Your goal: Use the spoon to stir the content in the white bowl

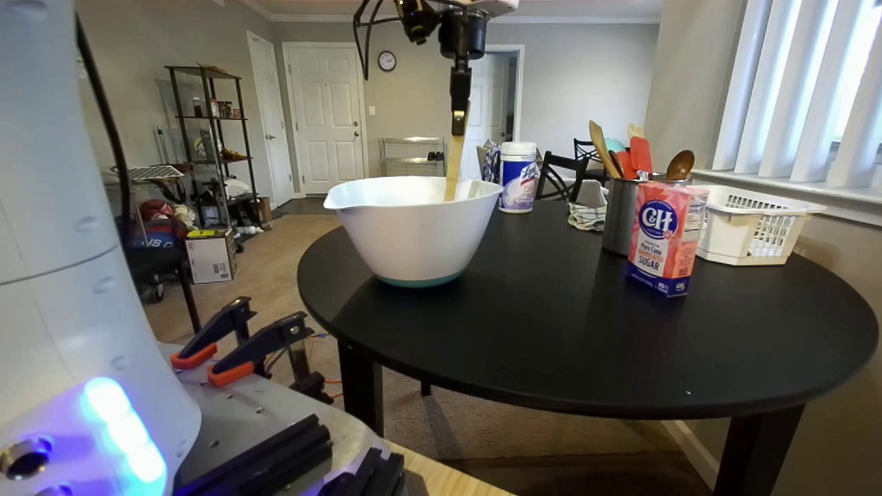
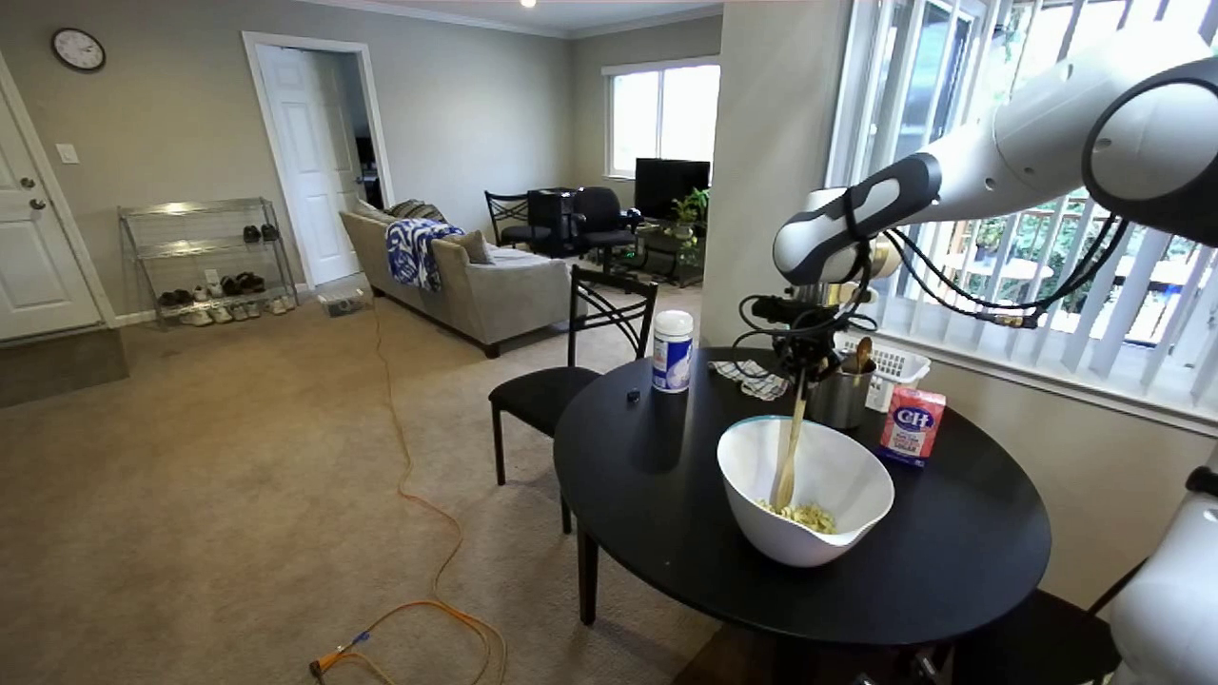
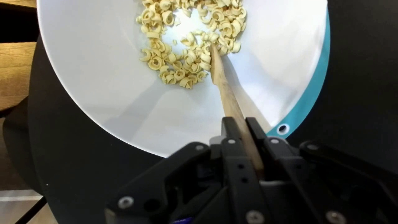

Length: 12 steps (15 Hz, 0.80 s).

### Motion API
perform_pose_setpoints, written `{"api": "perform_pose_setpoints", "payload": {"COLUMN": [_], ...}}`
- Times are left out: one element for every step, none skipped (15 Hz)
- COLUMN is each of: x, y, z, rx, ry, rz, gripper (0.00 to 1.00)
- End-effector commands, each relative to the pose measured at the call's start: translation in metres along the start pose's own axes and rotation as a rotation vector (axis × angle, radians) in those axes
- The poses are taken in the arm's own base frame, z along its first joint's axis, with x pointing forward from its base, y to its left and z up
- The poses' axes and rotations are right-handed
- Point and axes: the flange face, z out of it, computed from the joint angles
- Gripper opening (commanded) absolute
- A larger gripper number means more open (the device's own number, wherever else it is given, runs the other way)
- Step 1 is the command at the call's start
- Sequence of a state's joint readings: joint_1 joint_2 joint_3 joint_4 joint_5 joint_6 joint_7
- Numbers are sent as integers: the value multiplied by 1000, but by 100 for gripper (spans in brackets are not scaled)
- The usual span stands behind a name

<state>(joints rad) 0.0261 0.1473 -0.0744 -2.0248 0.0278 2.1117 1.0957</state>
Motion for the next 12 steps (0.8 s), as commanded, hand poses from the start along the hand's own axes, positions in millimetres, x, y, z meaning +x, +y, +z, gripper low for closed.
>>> {"api": "perform_pose_setpoints", "payload": {"x": [0, 1, 1, 2, 3, 4, 4, 5, 5, 4, 3, 1], "y": [20, 23, 26, 28, 31, 32, 34, 35, 37, 40, 42, 43], "z": [11, 12, 13, 13, 13, 14, 15, 15, 16, 18, 19, 19], "rx": [2, -11, -26, -35, -52, -62, -86, -110, -138, -169, -200, -215], "ry": [7, 5, 6, 3, 2, 0, -5, -4, -3, -1, -4, -9], "rz": [25, 27, 31, 33, 36, 37, 32, 28, 15, 6, -4, -9], "gripper": [3, 3, 3, 3, 3, 3, 3, 3, 3, 3, 3, 3]}}
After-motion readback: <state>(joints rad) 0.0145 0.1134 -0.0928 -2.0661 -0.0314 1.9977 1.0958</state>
